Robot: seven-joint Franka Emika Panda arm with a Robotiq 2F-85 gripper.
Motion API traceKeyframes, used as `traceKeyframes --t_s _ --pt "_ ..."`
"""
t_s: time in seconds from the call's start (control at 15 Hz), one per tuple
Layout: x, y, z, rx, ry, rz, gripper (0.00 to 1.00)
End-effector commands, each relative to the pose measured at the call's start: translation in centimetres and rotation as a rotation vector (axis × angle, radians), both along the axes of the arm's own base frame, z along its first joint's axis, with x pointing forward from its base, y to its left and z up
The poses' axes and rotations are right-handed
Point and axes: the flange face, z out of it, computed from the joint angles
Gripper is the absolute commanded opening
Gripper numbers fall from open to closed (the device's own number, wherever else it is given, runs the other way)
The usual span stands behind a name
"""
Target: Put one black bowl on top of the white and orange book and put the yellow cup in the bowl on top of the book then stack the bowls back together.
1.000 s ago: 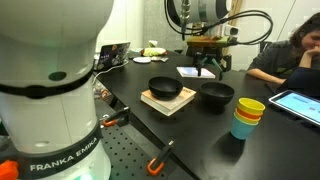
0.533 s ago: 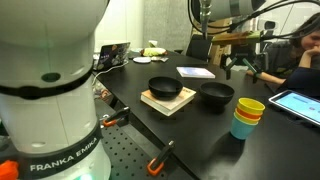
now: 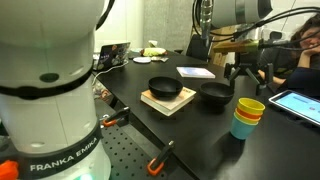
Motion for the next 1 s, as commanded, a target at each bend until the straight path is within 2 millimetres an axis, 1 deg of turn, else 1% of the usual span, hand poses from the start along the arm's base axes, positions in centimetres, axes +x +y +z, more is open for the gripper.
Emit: traceKeyframes --t_s 0.0,0.4,0.47,0.53,0.6,0.67,0.8,0.87,0.93 --pt "1.0 -0.8 -0.9 -0.006 0.000 -0.030 1.00" --pt "1.4 -1.7 -2.2 0.027 0.010 -0.055 1.00" --pt "1.5 -1.8 -2.1 0.032 0.005 -0.063 0.75" --pt "1.5 -1.8 -2.1 0.041 0.006 -0.071 0.73" --pt "1.5 -1.9 -2.0 0.043 0.005 -0.076 0.66" --pt "1.5 -1.9 -1.9 0.047 0.004 -0.079 0.56" --pt "1.5 -2.0 -1.8 0.053 0.002 -0.094 0.43" --pt "1.5 -2.1 -1.9 0.053 0.000 -0.099 0.34" --pt "1.5 -2.2 -1.8 0.053 0.002 -0.103 0.27"
